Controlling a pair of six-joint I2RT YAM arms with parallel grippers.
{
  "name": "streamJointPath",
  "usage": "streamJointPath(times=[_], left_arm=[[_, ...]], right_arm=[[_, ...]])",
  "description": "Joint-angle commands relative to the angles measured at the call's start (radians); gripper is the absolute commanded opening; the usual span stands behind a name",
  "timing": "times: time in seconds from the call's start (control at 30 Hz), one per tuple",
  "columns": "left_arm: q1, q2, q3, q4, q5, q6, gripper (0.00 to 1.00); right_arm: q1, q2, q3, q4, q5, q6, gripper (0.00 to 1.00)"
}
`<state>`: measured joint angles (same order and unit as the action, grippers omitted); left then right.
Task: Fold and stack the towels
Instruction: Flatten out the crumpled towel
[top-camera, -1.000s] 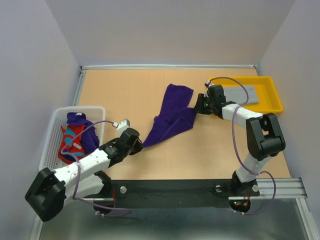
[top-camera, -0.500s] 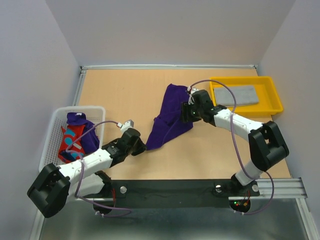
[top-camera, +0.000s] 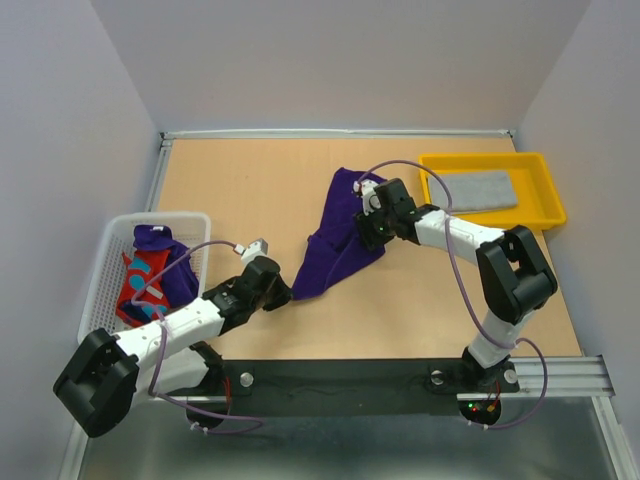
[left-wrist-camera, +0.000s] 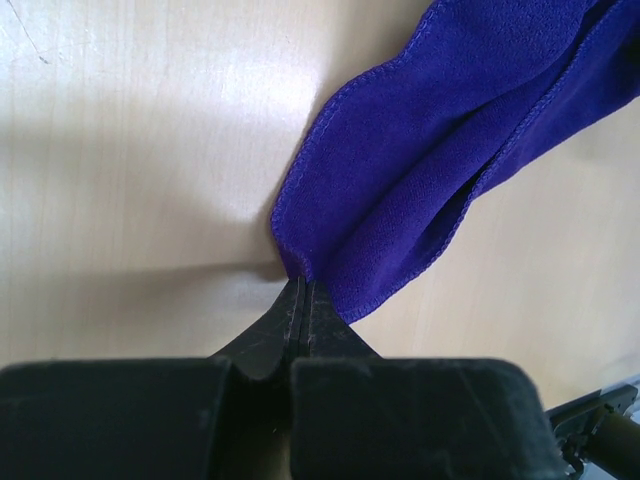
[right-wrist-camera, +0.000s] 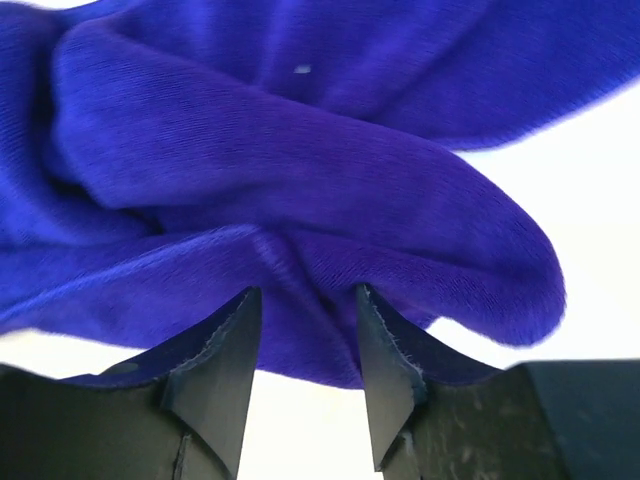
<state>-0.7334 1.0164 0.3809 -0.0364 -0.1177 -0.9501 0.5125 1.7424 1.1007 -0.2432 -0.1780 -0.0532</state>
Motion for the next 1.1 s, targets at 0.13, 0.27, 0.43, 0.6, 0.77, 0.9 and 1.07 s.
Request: streamJointPath(times=[0.13,0.27,0.43,0.6,0.77,0.9,1.07], left_arm=[[-0.004,-0.010,-0.002,0.001,-0.025,0.016,0.00],[-0.004,-0.015,0.000,-0.005,-0.031,0.014,0.00],[-0.004,-0.015,0.007,-0.023,-0.053,0.017,0.00],[-0.004,-0.015,0.021,-0.051,-0.079,0.020,0.00],[-0.001,-0.053,0.016,-0.089,-0.123,-0.002,0.00],[0.000,-0.082,0.006,-0.095,-0.135,-0.019,0.00],[-0.001,-0.095,0.006,-0.108,-0.128,-0.021,0.00]], right_arm=[[0.011,0.022,0.047,0.008,-0.176,-0.082,0.39],[0.009,-0.004,0.024,0.008,-0.176,-0.082,0.28],[0.009,-0.104,-0.068,0.004,-0.153,-0.083,0.04],[0.011,-0.251,-0.177,-0.024,-0.146,-0.045,0.00],[0.011,-0.378,-0.291,-0.082,-0.163,0.097,0.01],[0.009,-0.472,-0.340,-0.132,-0.222,0.358,0.01],[0.009,-0.585,-0.478,-0.186,-0.241,0.610,0.01]])
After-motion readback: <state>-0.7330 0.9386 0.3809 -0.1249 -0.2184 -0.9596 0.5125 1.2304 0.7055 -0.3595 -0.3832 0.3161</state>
